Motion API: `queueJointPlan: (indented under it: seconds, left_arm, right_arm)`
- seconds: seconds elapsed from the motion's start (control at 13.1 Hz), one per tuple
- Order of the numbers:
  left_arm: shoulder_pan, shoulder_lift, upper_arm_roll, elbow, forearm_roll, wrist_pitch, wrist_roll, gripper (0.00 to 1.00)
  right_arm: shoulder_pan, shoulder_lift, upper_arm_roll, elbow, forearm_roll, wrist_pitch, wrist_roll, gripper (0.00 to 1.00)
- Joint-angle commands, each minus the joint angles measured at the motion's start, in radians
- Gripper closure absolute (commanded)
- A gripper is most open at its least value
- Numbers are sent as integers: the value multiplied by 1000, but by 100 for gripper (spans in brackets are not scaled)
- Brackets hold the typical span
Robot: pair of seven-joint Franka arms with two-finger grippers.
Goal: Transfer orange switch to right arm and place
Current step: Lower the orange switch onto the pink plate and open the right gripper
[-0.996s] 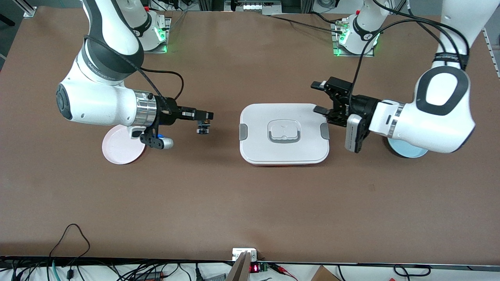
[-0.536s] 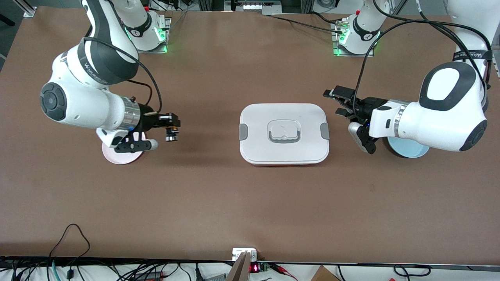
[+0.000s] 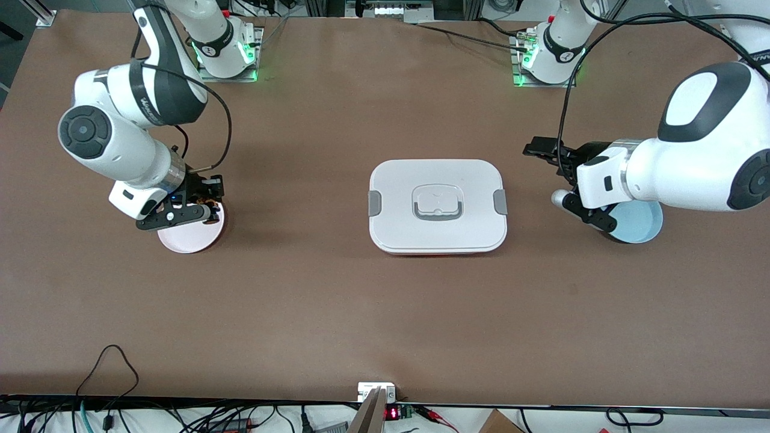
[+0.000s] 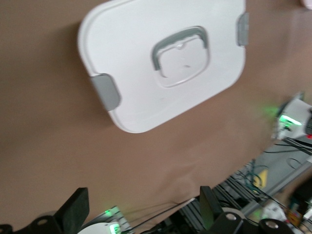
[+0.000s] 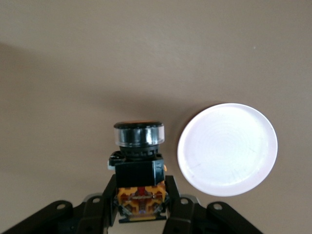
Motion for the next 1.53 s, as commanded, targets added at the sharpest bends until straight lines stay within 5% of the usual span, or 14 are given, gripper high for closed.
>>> queueJointPlan:
  seconds: [0.0,0.31,0.77,0.84,1.07,1.23,1.46]
  left_arm:
    - [-24,-48,-3,26,139,-62,-77,0]
    - [-97,-60,-4,80,432,-69,-85,0]
    - [-102,-134,60,97,430,-73,-79,0]
    - [-117,-158,126,78,373,-32,-79,0]
    - [-238,-316,434,-150,166,202,-57,0]
    - [-277,-367,502,-243,166,278,11,0]
    - [-273,-464,513,-385,173,340,55,0]
  right_arm:
    - [-66,-46,5,-186,-16,178,-71,88]
    - [-117,17,-32,-274,-82,338,-94,87]
    - [-189,166,-37,-283,-82,508,-153,76]
    - [-198,184,-35,-283,-82,534,-168,67]
    - [-204,201,-35,-275,-71,545,-173,1]
    - [-200,180,-35,-237,-68,522,-171,0]
    - [-178,90,-34,-145,-64,356,-170,0]
